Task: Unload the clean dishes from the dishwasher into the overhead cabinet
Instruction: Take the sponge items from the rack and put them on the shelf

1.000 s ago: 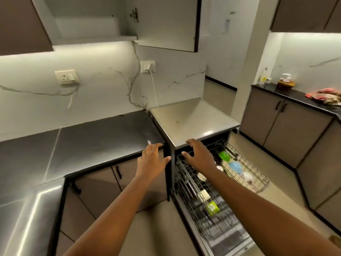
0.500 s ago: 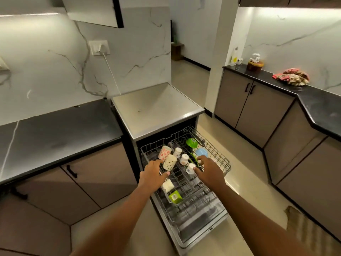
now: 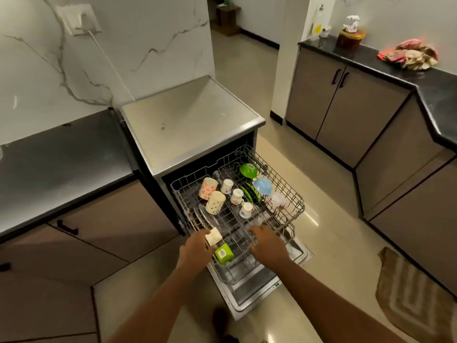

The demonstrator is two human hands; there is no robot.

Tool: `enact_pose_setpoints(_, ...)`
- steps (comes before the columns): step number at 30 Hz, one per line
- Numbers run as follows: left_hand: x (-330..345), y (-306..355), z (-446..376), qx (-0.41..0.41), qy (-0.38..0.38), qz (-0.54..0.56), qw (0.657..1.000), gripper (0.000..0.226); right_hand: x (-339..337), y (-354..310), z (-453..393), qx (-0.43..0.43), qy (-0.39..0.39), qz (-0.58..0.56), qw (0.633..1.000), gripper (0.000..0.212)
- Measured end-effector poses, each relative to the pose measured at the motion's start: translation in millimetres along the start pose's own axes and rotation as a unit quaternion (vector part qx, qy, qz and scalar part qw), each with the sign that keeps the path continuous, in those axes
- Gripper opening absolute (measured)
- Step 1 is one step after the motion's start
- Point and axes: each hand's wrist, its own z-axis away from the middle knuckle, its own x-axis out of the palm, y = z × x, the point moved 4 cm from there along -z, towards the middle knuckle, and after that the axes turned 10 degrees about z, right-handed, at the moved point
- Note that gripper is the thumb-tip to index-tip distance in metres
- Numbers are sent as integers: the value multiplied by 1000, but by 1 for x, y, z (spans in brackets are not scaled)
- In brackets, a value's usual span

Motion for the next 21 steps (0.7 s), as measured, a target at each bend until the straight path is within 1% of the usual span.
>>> enact_pose_setpoints(4, 26, -22, -48, 4, -41, 14, 999, 51, 52, 6, -30, -36, -51, 60, 996, 54)
enact_pose_setpoints(8, 56, -46, -95, 12, -61, 4, 998, 48, 102, 10, -64, -64, -98, 93, 989, 55)
enact_pose_setpoints(13, 96, -70, -147, 38, -58, -34, 997, 51, 158, 13, -113, -86, -105, 107, 985, 53)
enact_pose_setpoints(16, 119, -94, -177, 25, -74, -82, 994, 60, 193, 11, -139, -103, -103, 118, 982, 54)
enact_pose_setpoints(19, 138, -112, -203, -33, -87, -87, 992, 69, 223, 6, -154, -132, -113, 132, 976, 57)
enact_pose_setpoints(21, 150, -122, -220, -51, -89, -98, 990, 73, 243, 5, -163, -149, -120, 146, 971, 61)
